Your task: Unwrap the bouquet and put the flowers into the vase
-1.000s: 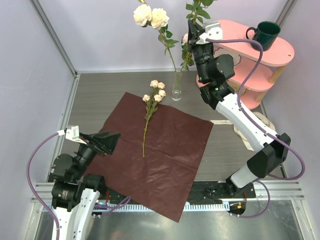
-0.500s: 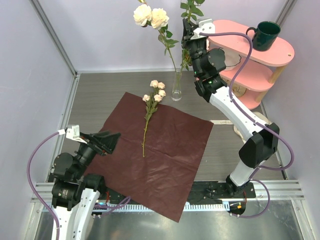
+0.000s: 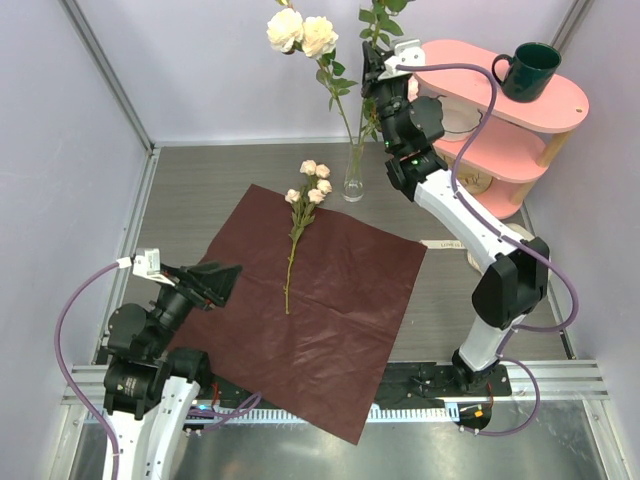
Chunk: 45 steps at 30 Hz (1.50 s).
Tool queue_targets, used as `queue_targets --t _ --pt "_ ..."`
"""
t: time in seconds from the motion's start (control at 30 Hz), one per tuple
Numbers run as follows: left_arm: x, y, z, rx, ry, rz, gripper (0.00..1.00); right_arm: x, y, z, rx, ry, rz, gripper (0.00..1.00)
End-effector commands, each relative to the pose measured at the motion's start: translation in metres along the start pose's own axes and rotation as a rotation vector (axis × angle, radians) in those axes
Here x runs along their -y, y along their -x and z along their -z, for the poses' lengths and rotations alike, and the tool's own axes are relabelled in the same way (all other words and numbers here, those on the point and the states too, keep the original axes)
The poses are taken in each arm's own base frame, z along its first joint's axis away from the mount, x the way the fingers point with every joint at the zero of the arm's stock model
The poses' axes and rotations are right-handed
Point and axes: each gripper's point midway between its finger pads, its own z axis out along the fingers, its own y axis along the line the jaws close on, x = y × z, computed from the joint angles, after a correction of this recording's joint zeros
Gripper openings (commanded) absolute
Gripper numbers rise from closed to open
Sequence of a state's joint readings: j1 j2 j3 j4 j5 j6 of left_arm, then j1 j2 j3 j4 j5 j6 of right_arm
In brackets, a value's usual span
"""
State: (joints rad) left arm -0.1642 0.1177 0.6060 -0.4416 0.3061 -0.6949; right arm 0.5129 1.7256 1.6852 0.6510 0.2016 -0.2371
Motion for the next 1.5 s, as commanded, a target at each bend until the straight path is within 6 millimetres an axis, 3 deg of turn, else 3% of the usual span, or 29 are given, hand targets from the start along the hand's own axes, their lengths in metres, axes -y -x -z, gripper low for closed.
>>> queue_targets --t 0.0,0.87,1.47 --pt "0.011 0.013 0.0 0.033 -0.031 -0.022 0.79 0.008 0.034 -0.007 0.103 -0.021 -0.035 0.01" --pt "0.011 0.009 -0.002 0.021 -0.042 -0.009 0.79 0.001 -0.094 0.016 -0.082 -0.036 -0.011 0.08" --pt "0.009 0.004 0.002 0.016 -0.04 -0.001 0.79 -0.005 -0.165 0.047 -0.211 -0.036 -0.002 0.15"
